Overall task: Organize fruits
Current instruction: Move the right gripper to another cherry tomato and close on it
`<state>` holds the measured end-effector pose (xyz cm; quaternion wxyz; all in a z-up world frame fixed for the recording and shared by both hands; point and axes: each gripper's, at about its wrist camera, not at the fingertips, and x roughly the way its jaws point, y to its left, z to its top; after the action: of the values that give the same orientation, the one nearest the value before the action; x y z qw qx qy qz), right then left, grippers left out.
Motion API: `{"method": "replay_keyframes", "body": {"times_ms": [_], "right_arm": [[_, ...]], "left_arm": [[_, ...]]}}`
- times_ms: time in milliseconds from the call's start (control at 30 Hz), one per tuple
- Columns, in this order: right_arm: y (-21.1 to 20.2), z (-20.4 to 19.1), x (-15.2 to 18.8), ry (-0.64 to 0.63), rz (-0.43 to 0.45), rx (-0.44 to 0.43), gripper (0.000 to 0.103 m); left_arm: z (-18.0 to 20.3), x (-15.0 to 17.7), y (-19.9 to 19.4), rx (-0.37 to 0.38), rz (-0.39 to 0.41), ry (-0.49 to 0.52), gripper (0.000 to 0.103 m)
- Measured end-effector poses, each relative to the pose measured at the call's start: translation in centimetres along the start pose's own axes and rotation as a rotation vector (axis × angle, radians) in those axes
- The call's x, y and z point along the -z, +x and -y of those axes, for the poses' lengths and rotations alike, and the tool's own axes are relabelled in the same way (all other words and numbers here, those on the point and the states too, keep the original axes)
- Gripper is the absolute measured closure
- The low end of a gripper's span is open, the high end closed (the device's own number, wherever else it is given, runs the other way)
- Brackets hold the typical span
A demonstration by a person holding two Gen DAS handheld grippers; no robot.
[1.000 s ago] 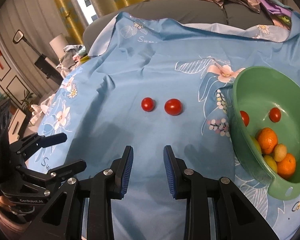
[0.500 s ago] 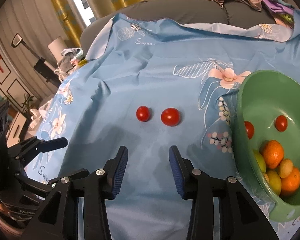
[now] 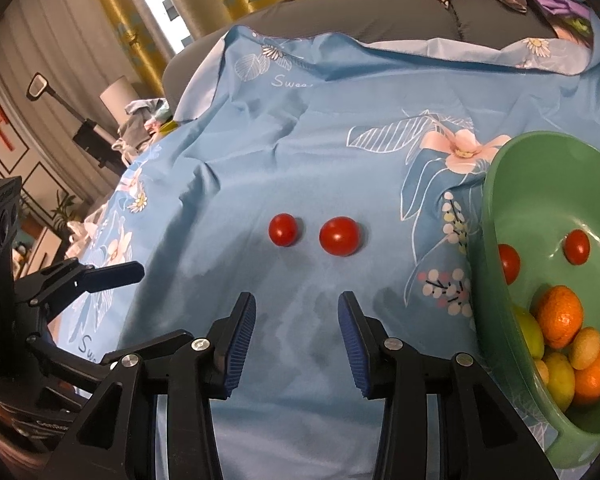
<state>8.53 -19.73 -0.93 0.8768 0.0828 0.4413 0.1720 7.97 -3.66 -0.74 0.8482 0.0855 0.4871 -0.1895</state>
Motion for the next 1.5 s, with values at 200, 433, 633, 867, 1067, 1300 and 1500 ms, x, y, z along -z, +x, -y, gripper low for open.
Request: {"method": "replay_keyframes", "body": {"times_ms": [200,433,633,867,1067,1300,1500], "right_arm": [[0.2,0.8,0.1,0.009,-0.004,-0.017,0.060],[0.3,1.6,0.2,0.015,-0.001,-0.020,0.059],[0.5,1.9,0.1,0.015,-0.003,-0.017,0.059],[0.7,1.7,-0.2,0.009,-0.008,-0.004,0.059],[1.0,1.5,-0.9,-0.001,-0.004,0.007,0.059],[2.2,1.3,-1.8,-0.018,-0.018,0.031,0.059],[3.6,1.1,-2.9,-0.052,-0.043,0.064,0.059]], "left_arm": [[0.8,-0.5,0.8,0.004,-0.024,0.007,0.015],[1.2,-1.1,1.7,0.000,-0.042,0.007,0.015],[1.3,-1.7,2.3,0.008,-0.032,0.020,0.015],[0.9,-2.3,3.0,-0.001,-0.024,0.042,0.015],[-0.6,-2.9,3.7,-0.034,-0.023,0.027,0.015],[-1.6,-3.8,4.7,-0.052,0.001,0.030,0.016],[-2.8,-4.4,5.6,-0.057,0.007,0.017,0.017]]}}
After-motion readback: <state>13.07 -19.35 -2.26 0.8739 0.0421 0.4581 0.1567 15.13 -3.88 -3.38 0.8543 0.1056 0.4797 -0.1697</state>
